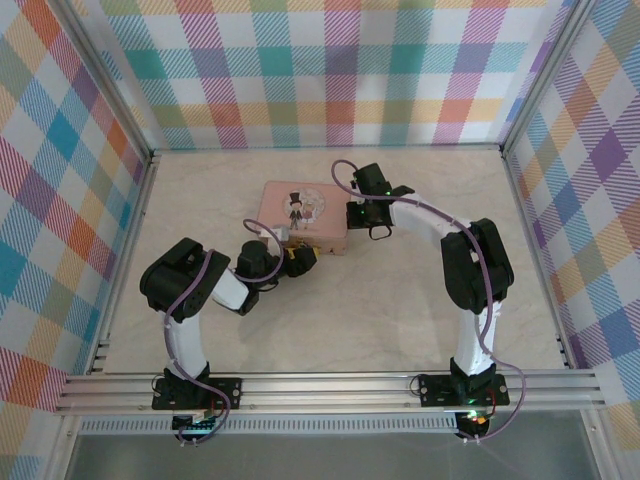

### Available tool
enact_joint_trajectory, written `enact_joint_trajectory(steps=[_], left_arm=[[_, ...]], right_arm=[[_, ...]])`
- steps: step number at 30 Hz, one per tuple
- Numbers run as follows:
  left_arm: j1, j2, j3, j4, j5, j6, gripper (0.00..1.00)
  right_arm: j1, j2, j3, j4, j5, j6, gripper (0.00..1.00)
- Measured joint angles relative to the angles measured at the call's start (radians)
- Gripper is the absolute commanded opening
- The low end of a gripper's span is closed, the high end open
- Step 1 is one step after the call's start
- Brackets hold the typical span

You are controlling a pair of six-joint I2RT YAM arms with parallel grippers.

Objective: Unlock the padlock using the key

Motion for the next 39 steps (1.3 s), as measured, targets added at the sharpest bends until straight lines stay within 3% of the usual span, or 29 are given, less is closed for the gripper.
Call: enact_joint_trajectory(steps=[2, 11, 18, 23, 39], left_arm=[[0.0, 0.0, -0.005, 0.005, 0.007, -0.002, 0.59], [0.002, 0.0, -0.029, 0.058, 0.024, -0.022, 0.79], [0.002, 0.0, -0.028, 0.063, 0.017, -0.023, 0.77], [0.0, 0.024, -0.007, 0.055, 0.017, -0.032, 0.62], [0.002, -0.095, -0.08, 0.122, 0.017, -0.018, 0.61]], right_arm=[[0.001, 0.0, 0.0, 0.0, 0.0, 0.0, 0.0], [0.003, 0.012, 0.009, 0.0, -0.013, 0.0, 0.0], [0.003, 0.018, 0.014, 0.005, -0.023, 0.0, 0.0], [0.001, 0.018, 0.014, 0.008, -0.016, 0.0, 0.0], [0.006, 0.055, 0.06, -0.012, -0.027, 0.0, 0.0]])
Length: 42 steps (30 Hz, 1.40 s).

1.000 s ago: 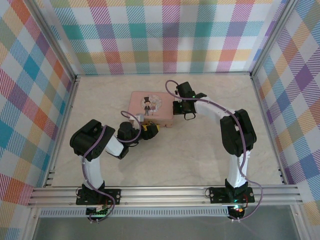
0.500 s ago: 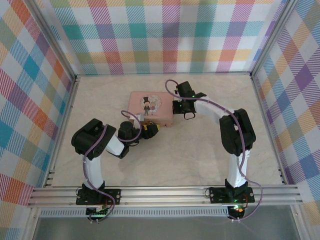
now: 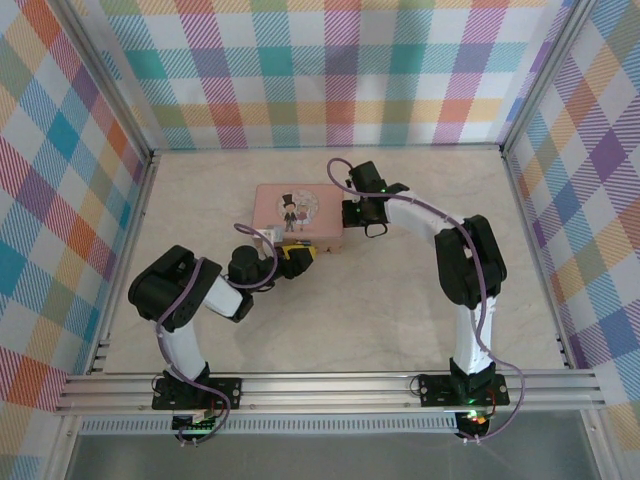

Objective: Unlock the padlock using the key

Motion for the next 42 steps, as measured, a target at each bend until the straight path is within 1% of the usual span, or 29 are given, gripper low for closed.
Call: enact_joint_trajectory(steps=[8, 21, 23, 26, 28, 33, 35, 39, 42], left_arm=[[0.0, 0.009, 0.012, 0.003, 0.001, 0.008, 0.65], [0.003, 0.04, 0.032, 0.009, 0.0, 0.018, 0.62], [0.004, 0.042, 0.031, -0.007, -0.001, 0.018, 0.62], [0.01, 0.062, 0.029, -0.077, -0.024, 0.018, 0.61], [0.015, 0.073, 0.022, -0.119, -0.039, 0.018, 0.65], [0.022, 0.074, 0.006, -0.079, -0.061, 0.017, 0.73], [0.027, 0.074, 0.003, -0.069, -0.061, 0.017, 0.74], [0.046, 0.074, 0.012, -0.076, -0.05, 0.017, 0.73], [0.059, 0.074, 0.038, -0.089, -0.029, 0.018, 0.68]], right_arm=[[0.0, 0.0, 0.0, 0.0, 0.0, 0.0, 0.0], [-0.002, 0.0, 0.0, 0.002, 0.008, 0.0, 0.0], [-0.002, 0.0, 0.0, 0.002, 0.007, 0.0, 0.0], [0.0, 0.0, 0.0, 0.001, 0.0, 0.0, 0.0], [0.003, 0.0, 0.0, 0.001, -0.001, 0.0, 0.0], [0.003, 0.0, 0.0, 0.001, -0.006, 0.0, 0.0], [0.003, 0.0, 0.0, 0.001, -0.007, 0.0, 0.0], [0.003, 0.0, 0.0, 0.001, -0.008, 0.0, 0.0], [0.003, 0.0, -0.002, 0.002, -0.008, 0.0, 0.0]])
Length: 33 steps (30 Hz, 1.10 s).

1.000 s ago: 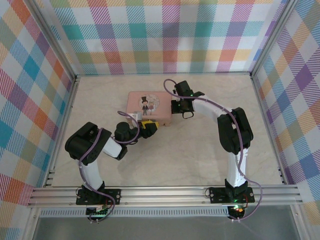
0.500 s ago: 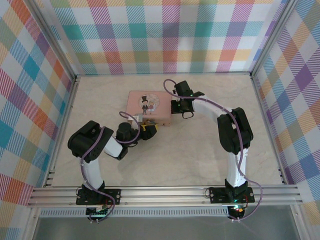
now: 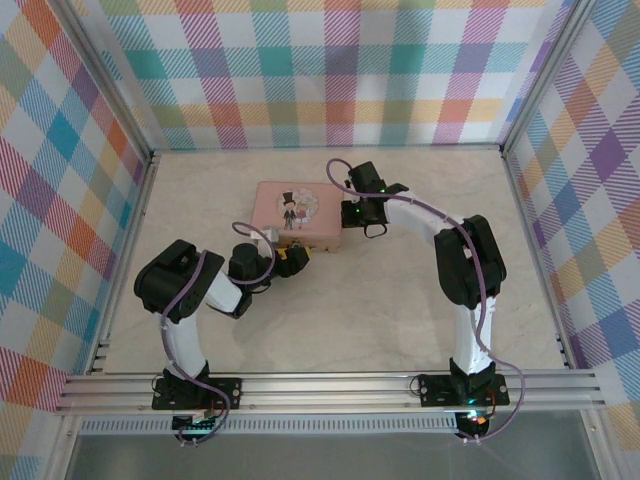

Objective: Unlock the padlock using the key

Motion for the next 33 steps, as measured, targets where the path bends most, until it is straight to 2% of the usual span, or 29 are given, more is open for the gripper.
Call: enact_joint_trajectory(steps=[5, 11, 17, 21, 23, 26, 33], left_arm=[[0.004, 0.022, 0.041, -0.007, 0.068, -0.003, 0.67], [0.006, 0.028, 0.059, -0.023, 0.084, 0.0, 0.71], [0.006, 0.077, 0.077, 0.022, 0.093, -0.026, 0.64], [0.006, 0.135, 0.097, 0.092, 0.111, -0.059, 0.68], [0.006, 0.135, 0.097, 0.101, 0.111, -0.065, 0.73], [0.003, 0.129, 0.088, 0.114, 0.103, -0.059, 0.74], [0.006, 0.098, 0.059, 0.117, 0.072, -0.052, 0.66]], right_arm=[[-0.002, 0.0, 0.0, 0.005, 0.002, 0.0, 0.0], [-0.002, 0.0, 0.0, 0.006, 0.008, 0.0, 0.0], [-0.002, 0.0, -0.001, 0.008, 0.012, 0.0, 0.0], [-0.005, 0.0, -0.002, 0.011, 0.014, 0.0, 0.0], [-0.006, 0.0, -0.003, 0.014, 0.015, 0.0, 0.0], [-0.006, 0.0, -0.004, 0.015, 0.012, 0.0, 0.0], [-0.002, 0.0, -0.005, 0.014, 0.008, 0.0, 0.0]])
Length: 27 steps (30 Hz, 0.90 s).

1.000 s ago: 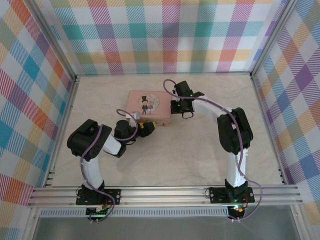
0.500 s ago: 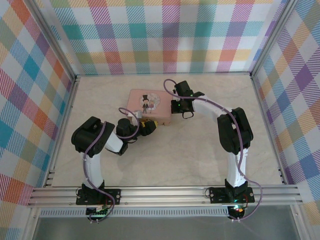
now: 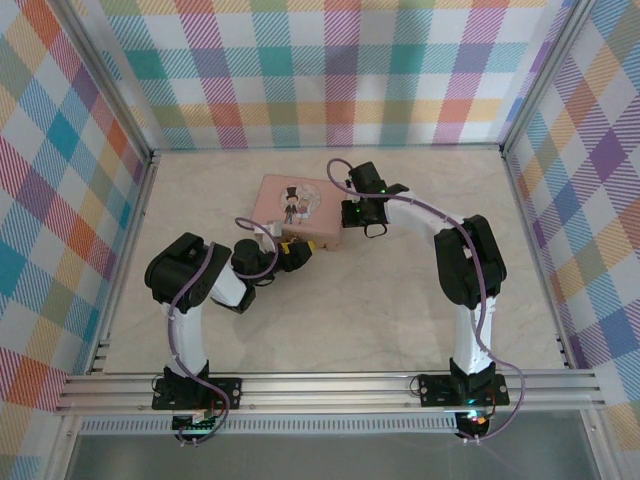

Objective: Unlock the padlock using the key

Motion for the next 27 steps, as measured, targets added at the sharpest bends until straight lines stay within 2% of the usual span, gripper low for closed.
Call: enact_joint_trajectory(steps=[6, 13, 15, 27], left_arm=[[0.004, 0.0, -0.004, 0.0, -0.003, -0.005, 0.59], [0.005, 0.001, 0.0, -0.01, -0.018, -0.011, 0.58], [0.007, 0.001, 0.0, -0.019, -0.035, -0.011, 0.51], [0.032, 0.018, 0.018, -0.039, -0.041, -0.026, 0.34]], right_arm=[[0.001, 0.0, 0.0, 0.0, 0.0, 0.0, 0.0], [0.001, 0.0, 0.0, 0.0, 0.0, 0.0, 0.0], [0.001, 0.0, 0.0, -0.001, 0.0, 0.0, 0.0], [0.001, 0.0, 0.0, -0.001, 0.0, -0.001, 0.0]])
